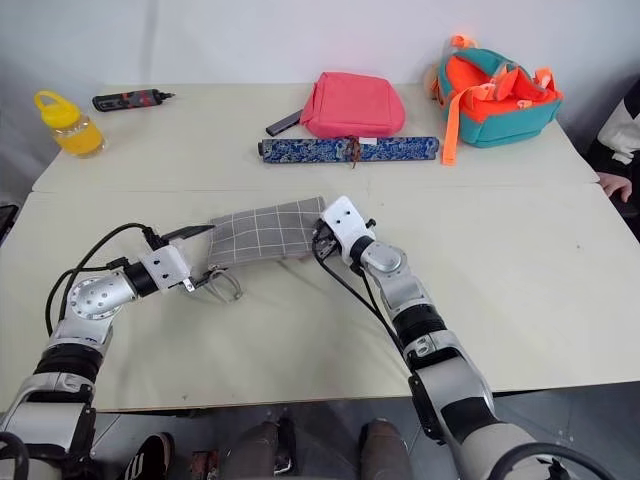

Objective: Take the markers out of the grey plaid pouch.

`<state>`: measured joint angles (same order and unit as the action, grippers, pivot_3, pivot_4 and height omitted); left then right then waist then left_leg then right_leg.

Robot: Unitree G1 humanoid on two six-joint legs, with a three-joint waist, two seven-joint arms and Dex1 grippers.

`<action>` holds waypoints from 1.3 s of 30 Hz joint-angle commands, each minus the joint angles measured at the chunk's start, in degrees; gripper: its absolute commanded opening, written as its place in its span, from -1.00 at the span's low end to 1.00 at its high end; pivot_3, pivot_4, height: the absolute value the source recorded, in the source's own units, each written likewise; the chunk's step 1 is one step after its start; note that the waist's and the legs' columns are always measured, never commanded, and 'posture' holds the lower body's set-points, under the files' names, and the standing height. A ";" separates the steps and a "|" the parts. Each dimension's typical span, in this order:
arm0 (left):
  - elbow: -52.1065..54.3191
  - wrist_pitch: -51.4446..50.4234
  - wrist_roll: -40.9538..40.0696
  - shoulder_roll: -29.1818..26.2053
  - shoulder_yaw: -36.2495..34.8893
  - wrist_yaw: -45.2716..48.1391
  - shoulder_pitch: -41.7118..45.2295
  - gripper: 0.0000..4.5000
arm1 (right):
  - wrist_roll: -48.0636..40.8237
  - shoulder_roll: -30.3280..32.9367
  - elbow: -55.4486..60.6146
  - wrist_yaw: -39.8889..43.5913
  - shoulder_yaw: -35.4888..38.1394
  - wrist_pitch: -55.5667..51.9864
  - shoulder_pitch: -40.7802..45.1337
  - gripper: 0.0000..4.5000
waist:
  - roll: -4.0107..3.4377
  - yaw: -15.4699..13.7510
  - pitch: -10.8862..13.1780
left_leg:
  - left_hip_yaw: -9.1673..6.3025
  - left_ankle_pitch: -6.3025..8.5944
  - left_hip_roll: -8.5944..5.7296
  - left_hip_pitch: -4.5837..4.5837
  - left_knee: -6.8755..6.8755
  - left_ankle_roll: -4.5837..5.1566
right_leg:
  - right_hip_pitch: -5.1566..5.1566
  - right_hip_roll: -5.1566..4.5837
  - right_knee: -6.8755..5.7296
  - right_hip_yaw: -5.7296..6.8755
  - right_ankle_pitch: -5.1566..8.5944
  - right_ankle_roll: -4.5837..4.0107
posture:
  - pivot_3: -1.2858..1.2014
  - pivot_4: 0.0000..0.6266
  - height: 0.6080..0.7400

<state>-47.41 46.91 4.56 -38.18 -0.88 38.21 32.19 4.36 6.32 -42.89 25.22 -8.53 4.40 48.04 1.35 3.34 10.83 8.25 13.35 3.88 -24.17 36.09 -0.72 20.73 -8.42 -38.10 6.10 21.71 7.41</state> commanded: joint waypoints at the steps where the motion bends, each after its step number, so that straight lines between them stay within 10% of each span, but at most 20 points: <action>1: -1.71 -0.26 -0.69 0.08 0.34 0.41 -0.16 0.16 | -0.14 1.00 2.38 0.59 0.36 -0.75 -0.67 -1.00 | 0.00 0.00 0.00 | 0.00 -0.01 0.00 0.01 0.01 0.00 | 0.01 0.00 -0.04 0.00 0.00 0.00 | 0.03 -0.52 1.00; 9: -0.08 -0.74 -1.80 0.92 0.81 1.32 -1.13 -0.96 | -0.28 1.05 3.14 0.80 0.27 -0.73 -0.25 -1.00 | 0.00 0.01 0.00 | -0.01 -0.03 -0.01 0.02 0.01 0.01 | 0.01 -0.02 -0.12 -0.02 0.00 0.00 | 0.03 -0.52 1.00; 16: 2.54 -3.08 -3.80 1.19 0.39 1.79 -1.59 -1.00 | -3.94 1.83 8.78 7.14 0.78 0.38 -1.02 -0.92 | 0.00 0.00 0.00 | -0.01 -0.03 -0.02 0.02 0.00 0.01 | 0.02 -0.02 -0.10 -0.02 0.00 0.00 | 0.03 -0.52 1.00; 24: 15.43 -13.83 -8.02 1.96 -0.94 2.47 -4.42 -1.00 | -2.68 11.98 27.41 22.27 -4.88 9.33 -6.14 0.21 | 0.00 -0.38 0.00 | -0.04 -0.01 -0.04 -0.04 -0.03 0.04 | 0.00 -0.02 0.06 0.00 -0.01 0.02 | 0.03 -0.52 1.00; 39: 36.05 -27.13 -10.38 1.70 -1.81 3.11 -12.57 -1.00 | 21.53 16.48 17.48 3.56 -12.65 24.17 -1.93 0.13 | 0.02 -0.13 0.01 | 0.08 -0.04 0.05 -0.03 0.02 -0.02 | 0.32 -0.03 0.00 -0.16 -0.01 0.02 | 0.03 -0.52 1.00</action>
<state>-14.62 20.10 -4.22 -36.16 -1.47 41.30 20.02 25.81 22.90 -25.45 30.62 -22.19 27.56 45.35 1.36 3.21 10.84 8.33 13.31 3.92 -24.20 36.11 -0.73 21.05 -8.45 -38.10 5.94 21.70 7.43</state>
